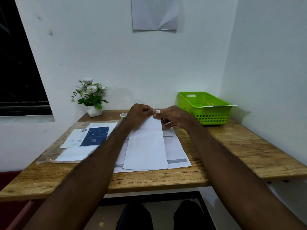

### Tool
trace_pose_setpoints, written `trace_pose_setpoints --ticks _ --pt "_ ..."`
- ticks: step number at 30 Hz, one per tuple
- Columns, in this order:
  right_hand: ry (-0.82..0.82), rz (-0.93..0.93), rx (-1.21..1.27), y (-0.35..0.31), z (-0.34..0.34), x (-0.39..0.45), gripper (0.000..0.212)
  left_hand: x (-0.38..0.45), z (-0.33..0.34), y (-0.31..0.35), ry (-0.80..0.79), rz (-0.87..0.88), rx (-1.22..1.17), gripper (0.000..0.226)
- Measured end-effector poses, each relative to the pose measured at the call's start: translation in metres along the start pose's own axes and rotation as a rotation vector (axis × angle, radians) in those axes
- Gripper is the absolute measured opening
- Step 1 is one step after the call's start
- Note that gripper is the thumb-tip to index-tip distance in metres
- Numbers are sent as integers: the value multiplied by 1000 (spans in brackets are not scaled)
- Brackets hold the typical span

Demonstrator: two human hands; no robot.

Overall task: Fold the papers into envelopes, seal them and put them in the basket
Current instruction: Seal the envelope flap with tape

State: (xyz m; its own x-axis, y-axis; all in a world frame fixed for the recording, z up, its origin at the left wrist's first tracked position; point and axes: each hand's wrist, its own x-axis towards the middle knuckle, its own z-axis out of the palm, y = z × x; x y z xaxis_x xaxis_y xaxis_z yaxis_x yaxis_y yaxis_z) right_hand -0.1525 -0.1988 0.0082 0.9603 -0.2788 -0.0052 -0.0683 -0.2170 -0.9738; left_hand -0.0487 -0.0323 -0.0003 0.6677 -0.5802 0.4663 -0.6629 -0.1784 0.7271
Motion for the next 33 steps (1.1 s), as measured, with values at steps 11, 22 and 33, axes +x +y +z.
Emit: trace_pose_setpoints --ticks 11,22,33 --pt "-81 -44 -5 2 -4 5 29 0 1 3 60 -18 35 15" --pt "-63 -7 87 2 -9 8 23 -5 -6 10 116 -30 -3 16" --pt "-15 -3 108 1 -5 4 36 -6 -38 -10 51 -429 -238 35"
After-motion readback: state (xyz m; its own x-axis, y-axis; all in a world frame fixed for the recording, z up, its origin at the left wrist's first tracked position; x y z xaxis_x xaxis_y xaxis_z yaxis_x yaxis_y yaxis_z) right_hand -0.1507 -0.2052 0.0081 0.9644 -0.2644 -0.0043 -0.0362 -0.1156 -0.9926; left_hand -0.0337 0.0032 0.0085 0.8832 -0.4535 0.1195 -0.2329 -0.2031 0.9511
